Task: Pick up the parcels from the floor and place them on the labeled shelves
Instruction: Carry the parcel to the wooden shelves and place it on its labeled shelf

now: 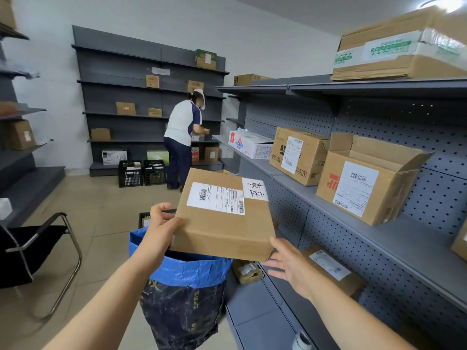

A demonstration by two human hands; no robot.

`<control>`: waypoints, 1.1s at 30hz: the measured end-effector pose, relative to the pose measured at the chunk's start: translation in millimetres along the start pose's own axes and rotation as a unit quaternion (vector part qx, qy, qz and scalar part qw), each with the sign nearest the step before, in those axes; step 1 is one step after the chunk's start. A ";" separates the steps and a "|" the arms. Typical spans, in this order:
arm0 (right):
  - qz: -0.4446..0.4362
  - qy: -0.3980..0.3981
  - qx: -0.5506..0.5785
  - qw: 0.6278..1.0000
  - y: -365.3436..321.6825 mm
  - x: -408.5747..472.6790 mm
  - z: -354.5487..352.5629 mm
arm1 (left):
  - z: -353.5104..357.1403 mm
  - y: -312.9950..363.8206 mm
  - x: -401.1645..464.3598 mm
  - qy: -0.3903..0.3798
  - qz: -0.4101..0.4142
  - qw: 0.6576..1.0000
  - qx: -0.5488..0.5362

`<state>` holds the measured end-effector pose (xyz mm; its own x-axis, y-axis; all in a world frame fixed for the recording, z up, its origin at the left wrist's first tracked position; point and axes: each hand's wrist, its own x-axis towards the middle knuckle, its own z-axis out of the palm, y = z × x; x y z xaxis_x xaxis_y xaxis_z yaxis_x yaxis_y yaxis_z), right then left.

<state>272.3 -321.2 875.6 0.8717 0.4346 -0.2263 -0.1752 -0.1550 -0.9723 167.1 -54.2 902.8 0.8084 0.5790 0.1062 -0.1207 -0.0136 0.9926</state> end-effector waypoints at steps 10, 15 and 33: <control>-0.036 0.047 0.197 0.979 -17.8 10.4 -6.5 | 8.0 -16.6 -4.5 -0.032 -0.020 0.998 0.046; -0.050 0.066 0.255 0.964 -35.1 14.0 -23.8 | 16.7 -19.4 -3.3 0.031 0.066 0.973 0.218; -0.138 0.049 0.168 0.975 -88.1 -3.1 -110.9 | 70.2 10.4 20.3 -0.092 0.090 0.910 0.394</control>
<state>335.8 -407.3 968.5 0.9432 0.3301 0.0382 -0.0528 0.2624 -0.9635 222.7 -99.8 919.4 0.9076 0.3652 0.2071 0.1324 -0.7171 0.6843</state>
